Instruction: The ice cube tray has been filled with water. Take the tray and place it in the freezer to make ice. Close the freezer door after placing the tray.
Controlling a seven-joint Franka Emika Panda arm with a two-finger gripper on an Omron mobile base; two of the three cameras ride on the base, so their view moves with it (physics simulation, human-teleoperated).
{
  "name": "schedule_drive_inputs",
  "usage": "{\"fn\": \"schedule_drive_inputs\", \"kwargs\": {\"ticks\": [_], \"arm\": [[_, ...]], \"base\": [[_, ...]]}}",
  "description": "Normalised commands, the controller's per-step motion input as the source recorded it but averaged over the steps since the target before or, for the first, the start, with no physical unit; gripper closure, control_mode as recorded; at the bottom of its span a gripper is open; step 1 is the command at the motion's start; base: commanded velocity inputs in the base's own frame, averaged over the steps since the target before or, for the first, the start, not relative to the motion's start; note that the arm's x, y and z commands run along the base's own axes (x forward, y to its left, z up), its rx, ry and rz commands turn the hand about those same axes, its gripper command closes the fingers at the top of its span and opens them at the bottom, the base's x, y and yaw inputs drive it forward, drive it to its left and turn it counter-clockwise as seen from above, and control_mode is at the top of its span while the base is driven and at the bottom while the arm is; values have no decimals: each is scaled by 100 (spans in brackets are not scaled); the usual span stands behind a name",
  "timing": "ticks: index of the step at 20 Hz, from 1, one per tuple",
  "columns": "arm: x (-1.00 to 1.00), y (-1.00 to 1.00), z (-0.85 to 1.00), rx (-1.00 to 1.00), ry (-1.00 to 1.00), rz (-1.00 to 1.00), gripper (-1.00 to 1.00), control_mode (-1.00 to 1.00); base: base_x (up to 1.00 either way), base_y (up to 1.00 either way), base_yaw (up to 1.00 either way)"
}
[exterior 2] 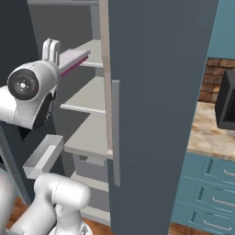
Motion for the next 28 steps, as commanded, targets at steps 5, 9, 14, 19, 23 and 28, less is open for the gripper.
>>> {"fn": "schedule_drive_inputs", "kwargs": {"ticks": [5, 9, 14, 19, 23, 28], "arm": [[66, 12, 0, 0, 2, -2, 100, -100], [69, 16, 0, 0, 0, -3, 100, -100], [67, 8, 0, 0, 1, -4, 100, -100], [69, 3, 0, 0, 7, -4, 100, -100], [73, 0, -3, 0, 10, -3, 100, -100], [74, 0, -7, 0, 10, -2, 100, -100]], "base": [[0, 0, 0], [0, 0, 0], [0, 0, 0], [0, 0, 0], [0, 0, 0], [0, 0, 0]]}}
